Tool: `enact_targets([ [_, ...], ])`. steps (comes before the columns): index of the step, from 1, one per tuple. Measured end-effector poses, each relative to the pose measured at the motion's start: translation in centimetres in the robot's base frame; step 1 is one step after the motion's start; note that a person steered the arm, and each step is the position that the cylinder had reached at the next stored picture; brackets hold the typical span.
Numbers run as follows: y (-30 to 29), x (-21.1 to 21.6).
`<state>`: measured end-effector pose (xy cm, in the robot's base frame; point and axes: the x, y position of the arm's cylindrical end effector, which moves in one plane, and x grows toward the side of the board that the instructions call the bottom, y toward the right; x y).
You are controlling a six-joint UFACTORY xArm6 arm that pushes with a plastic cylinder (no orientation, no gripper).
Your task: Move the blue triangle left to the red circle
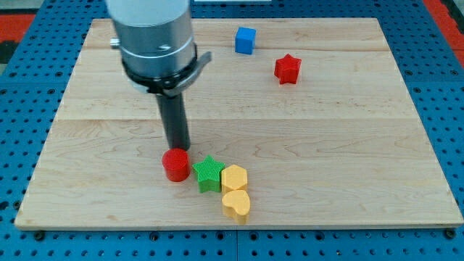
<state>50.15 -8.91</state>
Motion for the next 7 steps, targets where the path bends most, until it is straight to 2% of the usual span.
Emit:
enact_targets([
  [1, -0.1, -3.1],
  [2, -0.1, -11.8],
  [3, -0.1, -18.0],
  [4, -7.3, -15.2],
  [5, -4.2, -9.1],
  [6, -3.7, -9.9],
  [7, -6.2, -12.6],
])
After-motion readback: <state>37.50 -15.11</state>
